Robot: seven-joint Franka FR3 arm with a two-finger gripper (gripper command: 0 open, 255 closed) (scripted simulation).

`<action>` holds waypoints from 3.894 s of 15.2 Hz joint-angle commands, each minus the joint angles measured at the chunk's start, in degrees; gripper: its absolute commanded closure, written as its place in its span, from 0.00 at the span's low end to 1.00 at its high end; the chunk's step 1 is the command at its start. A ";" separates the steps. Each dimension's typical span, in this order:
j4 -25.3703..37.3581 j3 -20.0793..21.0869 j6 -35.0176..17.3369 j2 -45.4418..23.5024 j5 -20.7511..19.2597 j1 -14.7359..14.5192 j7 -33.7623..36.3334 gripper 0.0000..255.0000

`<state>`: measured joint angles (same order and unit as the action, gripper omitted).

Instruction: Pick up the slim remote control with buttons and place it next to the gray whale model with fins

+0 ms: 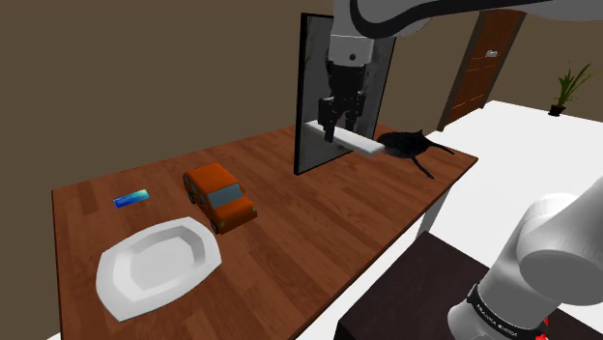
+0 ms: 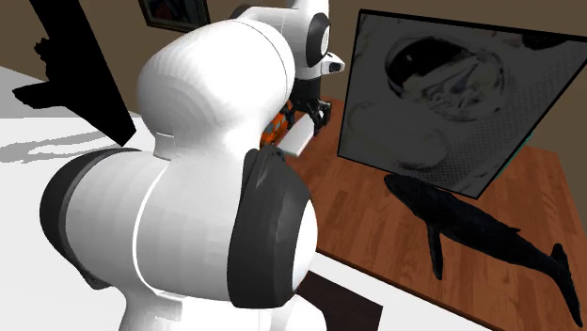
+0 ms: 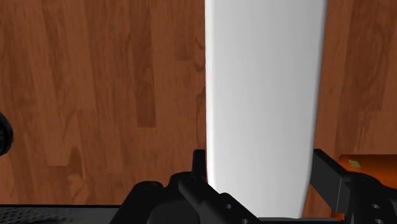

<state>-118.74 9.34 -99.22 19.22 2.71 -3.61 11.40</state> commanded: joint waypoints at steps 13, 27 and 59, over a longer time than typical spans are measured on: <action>-8.61 -10.64 -1.68 6.82 -3.78 5.37 -14.77 1.00; -18.52 -10.74 -12.69 5.71 -3.87 5.41 -14.68 1.00; -31.08 -10.97 -35.06 -4.09 -3.98 5.44 -14.56 1.00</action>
<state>-149.82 -1.63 -134.26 15.12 -1.27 1.83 -3.16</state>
